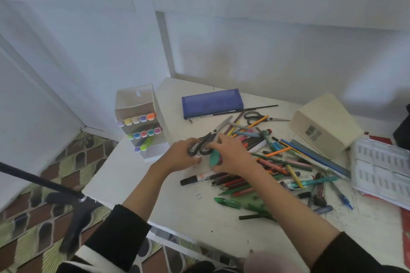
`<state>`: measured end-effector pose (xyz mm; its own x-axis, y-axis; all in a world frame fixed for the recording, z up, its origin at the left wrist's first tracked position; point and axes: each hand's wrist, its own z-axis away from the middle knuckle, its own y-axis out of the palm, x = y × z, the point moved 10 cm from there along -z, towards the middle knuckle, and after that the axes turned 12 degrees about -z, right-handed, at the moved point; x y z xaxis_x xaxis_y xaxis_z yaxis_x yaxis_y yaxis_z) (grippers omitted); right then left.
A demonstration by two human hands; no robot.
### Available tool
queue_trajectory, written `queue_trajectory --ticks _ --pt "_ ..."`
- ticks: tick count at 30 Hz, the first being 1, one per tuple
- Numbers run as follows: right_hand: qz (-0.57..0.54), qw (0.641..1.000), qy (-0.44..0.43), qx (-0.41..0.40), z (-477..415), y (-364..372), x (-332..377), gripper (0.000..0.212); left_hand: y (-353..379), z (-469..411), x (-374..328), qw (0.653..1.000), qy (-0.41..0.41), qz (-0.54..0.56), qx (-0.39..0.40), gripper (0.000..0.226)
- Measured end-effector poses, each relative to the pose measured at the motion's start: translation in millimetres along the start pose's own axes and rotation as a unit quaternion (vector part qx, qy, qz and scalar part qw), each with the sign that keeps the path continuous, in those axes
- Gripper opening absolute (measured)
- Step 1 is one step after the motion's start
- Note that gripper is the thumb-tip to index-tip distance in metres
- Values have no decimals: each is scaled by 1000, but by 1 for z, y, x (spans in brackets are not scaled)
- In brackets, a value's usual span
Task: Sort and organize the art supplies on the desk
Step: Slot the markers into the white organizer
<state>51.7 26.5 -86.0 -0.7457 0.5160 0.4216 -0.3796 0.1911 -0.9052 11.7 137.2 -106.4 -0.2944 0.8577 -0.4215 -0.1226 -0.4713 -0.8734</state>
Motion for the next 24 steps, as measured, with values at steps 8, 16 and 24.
queue_trajectory --ticks 8,16,24 --pt "-101 992 73 -8 -2 -8 6 78 -3 25 -5 999 31 14 37 48" --pt "-59 983 138 -105 11 -13 13 36 -2 39 17 991 23 128 27 31" --pt "-161 960 134 -185 21 -8 21 41 4 50 32 899 -20 434 44 26"
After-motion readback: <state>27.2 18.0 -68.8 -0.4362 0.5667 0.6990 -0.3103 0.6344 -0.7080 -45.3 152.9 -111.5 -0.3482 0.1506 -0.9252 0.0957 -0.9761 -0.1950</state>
